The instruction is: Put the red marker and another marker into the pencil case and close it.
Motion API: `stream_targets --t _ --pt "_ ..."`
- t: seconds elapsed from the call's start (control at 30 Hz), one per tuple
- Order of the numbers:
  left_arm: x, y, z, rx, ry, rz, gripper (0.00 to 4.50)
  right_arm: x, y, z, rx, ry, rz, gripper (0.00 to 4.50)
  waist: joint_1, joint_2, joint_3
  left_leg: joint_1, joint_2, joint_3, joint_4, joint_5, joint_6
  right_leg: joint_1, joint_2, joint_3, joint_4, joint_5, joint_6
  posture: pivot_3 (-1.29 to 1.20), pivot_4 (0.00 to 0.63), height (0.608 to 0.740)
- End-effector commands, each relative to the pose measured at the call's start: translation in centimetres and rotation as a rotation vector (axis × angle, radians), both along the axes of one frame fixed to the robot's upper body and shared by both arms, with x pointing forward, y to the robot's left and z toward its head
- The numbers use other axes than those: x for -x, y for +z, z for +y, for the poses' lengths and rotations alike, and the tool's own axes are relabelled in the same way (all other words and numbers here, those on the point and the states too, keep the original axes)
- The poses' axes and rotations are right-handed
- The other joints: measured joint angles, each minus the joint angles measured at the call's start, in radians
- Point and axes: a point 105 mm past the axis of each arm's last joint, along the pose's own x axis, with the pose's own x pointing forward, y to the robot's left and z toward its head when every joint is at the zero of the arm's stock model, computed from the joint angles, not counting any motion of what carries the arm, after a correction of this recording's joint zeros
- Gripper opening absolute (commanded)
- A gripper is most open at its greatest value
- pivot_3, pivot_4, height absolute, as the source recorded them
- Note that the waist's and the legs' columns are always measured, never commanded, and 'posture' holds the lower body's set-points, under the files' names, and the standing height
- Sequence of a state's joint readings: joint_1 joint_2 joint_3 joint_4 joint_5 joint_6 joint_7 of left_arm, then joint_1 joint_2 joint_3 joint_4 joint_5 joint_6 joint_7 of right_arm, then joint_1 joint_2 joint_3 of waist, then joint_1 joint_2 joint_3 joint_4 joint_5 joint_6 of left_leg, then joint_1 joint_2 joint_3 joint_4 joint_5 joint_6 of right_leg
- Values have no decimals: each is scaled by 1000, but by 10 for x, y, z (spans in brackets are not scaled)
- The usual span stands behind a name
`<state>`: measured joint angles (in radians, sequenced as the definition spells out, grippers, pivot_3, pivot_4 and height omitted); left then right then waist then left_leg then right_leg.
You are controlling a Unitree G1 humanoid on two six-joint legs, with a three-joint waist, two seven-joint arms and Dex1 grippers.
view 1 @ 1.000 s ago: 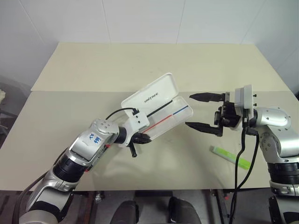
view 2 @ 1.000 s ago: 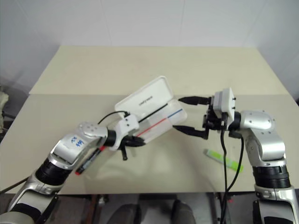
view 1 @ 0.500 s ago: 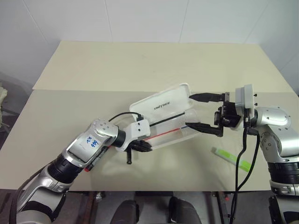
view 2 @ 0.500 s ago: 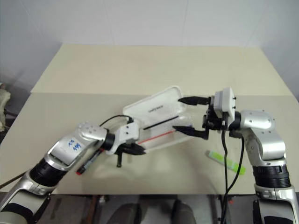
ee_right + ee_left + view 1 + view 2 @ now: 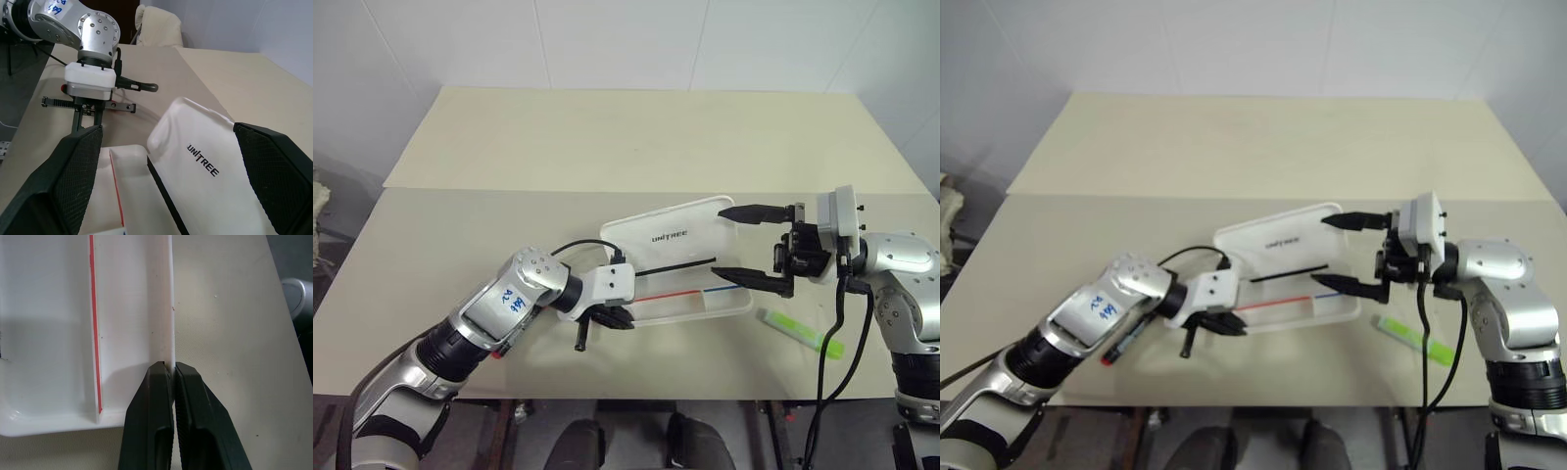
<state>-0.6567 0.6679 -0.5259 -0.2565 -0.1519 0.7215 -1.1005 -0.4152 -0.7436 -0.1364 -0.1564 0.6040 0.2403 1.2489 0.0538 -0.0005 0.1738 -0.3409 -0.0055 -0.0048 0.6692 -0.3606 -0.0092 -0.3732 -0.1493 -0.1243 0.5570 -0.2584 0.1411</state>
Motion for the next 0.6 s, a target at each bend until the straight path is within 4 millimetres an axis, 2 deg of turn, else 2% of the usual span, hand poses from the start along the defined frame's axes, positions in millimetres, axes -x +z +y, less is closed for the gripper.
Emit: stream_targets --t 0.03,0.1,0.37,0.43,0.6 --pt "4 -4 -7 -2 -18 33 589 7 15 -4 -26 -17 -62 4500 1 0 0 0 0 0 0 0 0 0 0 0 0 0 0 0 150 740" --pt "4 -4 -8 -5 -14 32 1103 7 14 -4 -30 -19 -62 4500 -1 0 0 0 0 0 1 0 0 0 0 0 0 0 0 0 150 740" --pt "2 0 -16 36 1 19 3902 6 13 -1 -41 -18 -60 4500 -10 0 0 1 1 1 1 0 0 0 1 1 1 0 0 0 150 740" --pt "3 2 -17 57 -9 12 4473 5 13 -1 -44 -13 -57 4500 -7 0 0 1 1 1 1 0 0 0 1 2 2 0 0 0 150 740" --pt "6 7 -16 82 -17 6 4473 2 11 3 -49 3 -49 4500 -8 0 0 0 1 1 4 0 0 0 1 2 2 0 0 0 150 740"
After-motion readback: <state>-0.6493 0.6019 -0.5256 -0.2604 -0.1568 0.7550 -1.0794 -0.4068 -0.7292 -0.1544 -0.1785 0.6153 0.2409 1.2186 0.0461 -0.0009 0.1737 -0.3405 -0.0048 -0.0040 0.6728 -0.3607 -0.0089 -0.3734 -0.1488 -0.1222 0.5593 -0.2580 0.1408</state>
